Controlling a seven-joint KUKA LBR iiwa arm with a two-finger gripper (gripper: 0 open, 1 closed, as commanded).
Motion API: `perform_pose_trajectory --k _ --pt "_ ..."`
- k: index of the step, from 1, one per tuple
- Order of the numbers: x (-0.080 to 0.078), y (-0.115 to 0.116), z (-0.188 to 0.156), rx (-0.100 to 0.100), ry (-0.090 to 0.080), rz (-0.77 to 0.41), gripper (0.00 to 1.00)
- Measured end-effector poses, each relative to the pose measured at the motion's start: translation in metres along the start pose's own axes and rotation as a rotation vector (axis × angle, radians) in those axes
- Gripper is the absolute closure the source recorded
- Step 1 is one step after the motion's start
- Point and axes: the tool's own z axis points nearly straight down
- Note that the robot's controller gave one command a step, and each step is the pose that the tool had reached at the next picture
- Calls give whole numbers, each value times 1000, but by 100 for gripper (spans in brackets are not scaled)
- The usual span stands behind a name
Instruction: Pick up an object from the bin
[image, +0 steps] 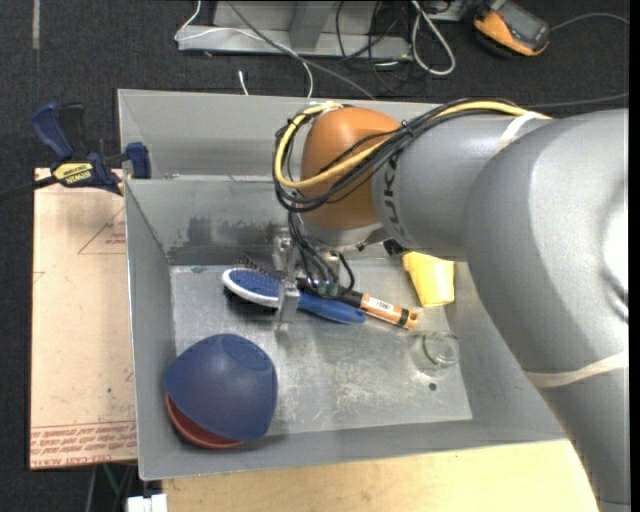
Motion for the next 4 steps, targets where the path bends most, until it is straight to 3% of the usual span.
perform_pose_trajectory --k 1,2,4 --pt "-10 -12 5 -3 -2 36 0" --pt "65 -50 10 -2 1 3 100" --pt "65 -50 10 -2 0 3 100"
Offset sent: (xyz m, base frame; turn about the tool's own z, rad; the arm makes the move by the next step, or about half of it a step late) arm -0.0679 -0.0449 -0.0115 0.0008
